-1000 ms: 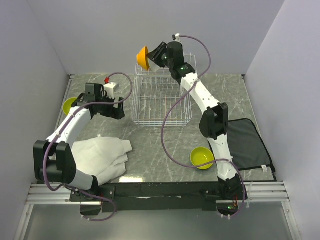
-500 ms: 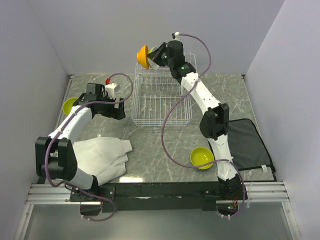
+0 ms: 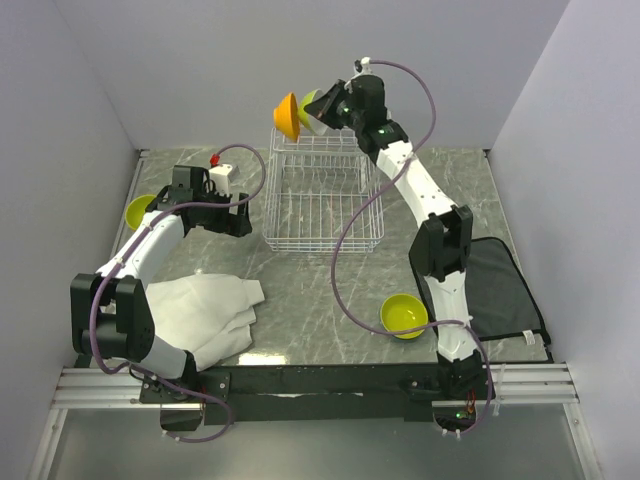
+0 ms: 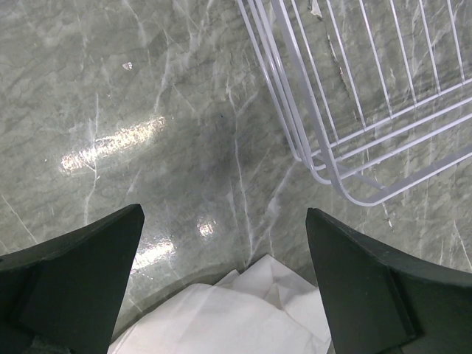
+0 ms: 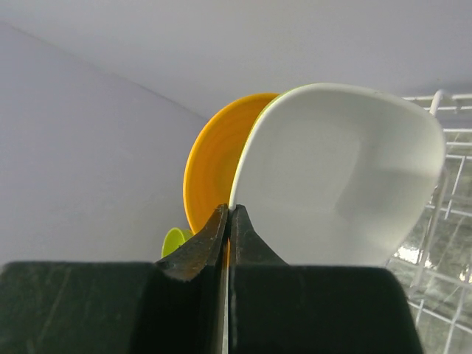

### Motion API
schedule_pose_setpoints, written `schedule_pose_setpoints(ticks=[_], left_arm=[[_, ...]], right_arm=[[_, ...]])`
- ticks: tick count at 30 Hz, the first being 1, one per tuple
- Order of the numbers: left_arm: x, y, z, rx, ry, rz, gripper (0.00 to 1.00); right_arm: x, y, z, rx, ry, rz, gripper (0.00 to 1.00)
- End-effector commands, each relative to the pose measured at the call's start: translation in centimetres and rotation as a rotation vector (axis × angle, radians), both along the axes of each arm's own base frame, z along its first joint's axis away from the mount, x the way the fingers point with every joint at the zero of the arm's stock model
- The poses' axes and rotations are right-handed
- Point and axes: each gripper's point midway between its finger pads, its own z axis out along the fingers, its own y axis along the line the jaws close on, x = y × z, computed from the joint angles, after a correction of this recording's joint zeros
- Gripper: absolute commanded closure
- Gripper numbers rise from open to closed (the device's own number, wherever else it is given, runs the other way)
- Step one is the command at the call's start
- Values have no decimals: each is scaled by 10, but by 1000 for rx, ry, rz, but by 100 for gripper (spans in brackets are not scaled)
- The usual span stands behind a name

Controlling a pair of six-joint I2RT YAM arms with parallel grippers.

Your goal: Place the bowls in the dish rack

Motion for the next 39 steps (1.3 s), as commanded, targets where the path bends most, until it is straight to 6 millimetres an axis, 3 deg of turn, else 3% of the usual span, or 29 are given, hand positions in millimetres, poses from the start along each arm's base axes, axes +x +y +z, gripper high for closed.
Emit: schedule_pose_setpoints(ticks=[1,9,13,20,39], left_arm=[[9,-3,17,-24,-56,-10,1],[10,-2,12,-9,-47,-15,1],[12,-2,10,-6,-39,-15,1],[16,-1,9,-1,-39,-14,1],[17,-2,2,17,-16,-21,1]], right_arm=[[-15,-21,70,26,-205,96,100],[-38,-12,79,68,-328,348,100],[-49,-10,87,105,-364,405,100],[-59,-5,83,139,-347,467,100],[-48,-8,63,224,-269,468,100]])
